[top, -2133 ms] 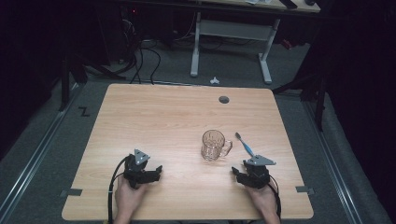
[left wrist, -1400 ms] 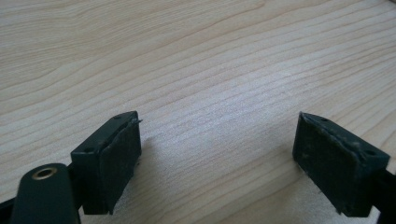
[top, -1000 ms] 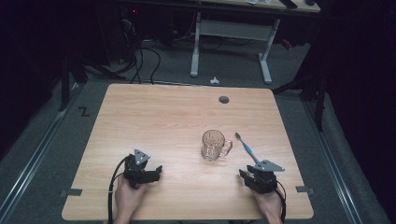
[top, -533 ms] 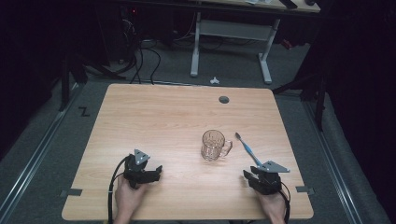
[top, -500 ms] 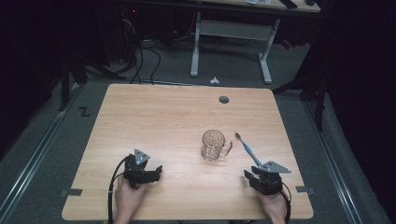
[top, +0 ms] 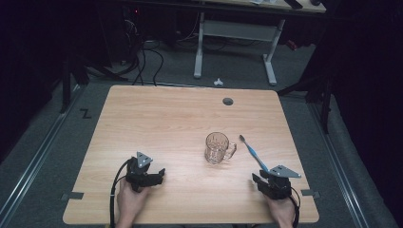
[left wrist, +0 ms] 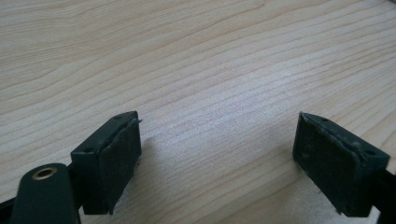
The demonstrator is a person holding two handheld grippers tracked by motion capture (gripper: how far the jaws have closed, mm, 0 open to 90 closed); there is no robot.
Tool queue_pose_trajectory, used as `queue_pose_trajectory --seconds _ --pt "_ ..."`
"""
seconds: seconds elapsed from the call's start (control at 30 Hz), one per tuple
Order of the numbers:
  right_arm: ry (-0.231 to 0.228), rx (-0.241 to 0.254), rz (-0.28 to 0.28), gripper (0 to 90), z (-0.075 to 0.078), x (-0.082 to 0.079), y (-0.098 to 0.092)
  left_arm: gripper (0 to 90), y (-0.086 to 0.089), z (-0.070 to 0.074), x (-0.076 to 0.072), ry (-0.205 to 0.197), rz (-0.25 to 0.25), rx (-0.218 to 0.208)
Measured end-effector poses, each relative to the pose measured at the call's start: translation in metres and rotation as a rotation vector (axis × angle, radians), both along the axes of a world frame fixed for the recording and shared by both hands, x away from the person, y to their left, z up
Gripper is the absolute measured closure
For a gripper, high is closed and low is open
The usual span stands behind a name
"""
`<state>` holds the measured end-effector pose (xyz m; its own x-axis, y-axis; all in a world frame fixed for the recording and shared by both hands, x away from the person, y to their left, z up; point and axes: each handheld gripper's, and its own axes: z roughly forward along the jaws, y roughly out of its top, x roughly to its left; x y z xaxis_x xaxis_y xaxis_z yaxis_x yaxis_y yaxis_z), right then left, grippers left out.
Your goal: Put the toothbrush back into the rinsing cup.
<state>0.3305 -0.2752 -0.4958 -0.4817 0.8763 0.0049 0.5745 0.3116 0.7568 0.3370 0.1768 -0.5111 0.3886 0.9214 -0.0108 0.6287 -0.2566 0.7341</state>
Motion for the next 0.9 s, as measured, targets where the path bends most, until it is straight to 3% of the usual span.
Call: queue_pose_trajectory --seconds 0.47,0.9 --pt "-0.018 0.001 -0.032 62.0 0.009 0.004 -0.015 15.8 0.000 0.000 0.000 0.000 0.000 0.000" --pt "-0.010 -0.020 -0.030 62.6 0.021 0.024 -0.019 15.8 0.000 0.000 0.000 0.000 0.000 0.000"
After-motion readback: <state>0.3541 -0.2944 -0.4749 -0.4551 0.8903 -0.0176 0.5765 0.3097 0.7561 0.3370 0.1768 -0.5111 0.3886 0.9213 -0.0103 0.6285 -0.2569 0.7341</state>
